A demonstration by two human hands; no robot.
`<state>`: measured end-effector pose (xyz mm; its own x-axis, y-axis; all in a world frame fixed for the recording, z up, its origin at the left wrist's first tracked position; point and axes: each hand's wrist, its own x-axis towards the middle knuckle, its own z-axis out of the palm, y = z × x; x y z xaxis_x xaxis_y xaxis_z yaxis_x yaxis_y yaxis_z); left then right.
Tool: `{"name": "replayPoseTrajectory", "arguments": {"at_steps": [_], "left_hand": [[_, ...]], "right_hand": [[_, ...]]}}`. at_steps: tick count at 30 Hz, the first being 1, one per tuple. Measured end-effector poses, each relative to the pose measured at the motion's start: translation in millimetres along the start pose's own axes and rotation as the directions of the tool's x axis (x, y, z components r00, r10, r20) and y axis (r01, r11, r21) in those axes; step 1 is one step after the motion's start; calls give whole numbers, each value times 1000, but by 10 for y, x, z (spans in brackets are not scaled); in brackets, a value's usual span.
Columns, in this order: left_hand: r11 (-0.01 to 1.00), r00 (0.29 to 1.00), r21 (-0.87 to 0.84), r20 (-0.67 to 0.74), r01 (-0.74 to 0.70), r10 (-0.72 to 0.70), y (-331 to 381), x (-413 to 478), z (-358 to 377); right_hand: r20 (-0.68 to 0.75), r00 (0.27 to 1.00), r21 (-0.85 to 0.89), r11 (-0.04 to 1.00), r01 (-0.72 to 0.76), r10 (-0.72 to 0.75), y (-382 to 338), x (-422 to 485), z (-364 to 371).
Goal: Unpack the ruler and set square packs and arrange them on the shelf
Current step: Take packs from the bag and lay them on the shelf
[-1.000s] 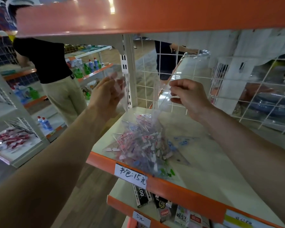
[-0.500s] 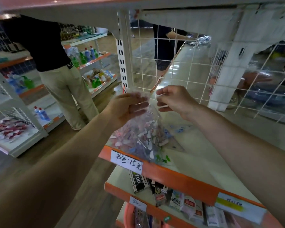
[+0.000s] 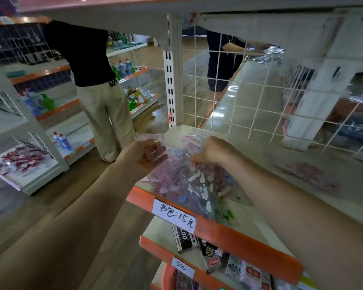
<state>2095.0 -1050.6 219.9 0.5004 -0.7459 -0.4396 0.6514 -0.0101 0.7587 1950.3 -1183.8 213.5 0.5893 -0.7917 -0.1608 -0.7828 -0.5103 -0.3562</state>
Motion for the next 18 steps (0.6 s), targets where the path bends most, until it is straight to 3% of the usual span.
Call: {"name": "replayPoseTrajectory", "arguments": {"at_steps": [2,4,7,13,18], "left_hand": [[1000,1000,-4,4,11,-11,22,-13,-26],[1000,1000,-14,15,24,-24,38,-21,-22],[998,997,-33,55,58,-56,64,-7,8],[998,977,-18,206,54,-50,106,103,160],[1000,950,18,312,21,-26,110,163,373]], "right_hand": [[29,1000,243,970,-6,-1,54,70,-36],[18,1000,486,874,-9,0,129,105,-101],[-6,1000,689,725,3,1,226,114,-170],[-110,992,812,570,125,-61,205,28,-283],[-172,973,773,592,229,-152,132,-61,-391]]}}
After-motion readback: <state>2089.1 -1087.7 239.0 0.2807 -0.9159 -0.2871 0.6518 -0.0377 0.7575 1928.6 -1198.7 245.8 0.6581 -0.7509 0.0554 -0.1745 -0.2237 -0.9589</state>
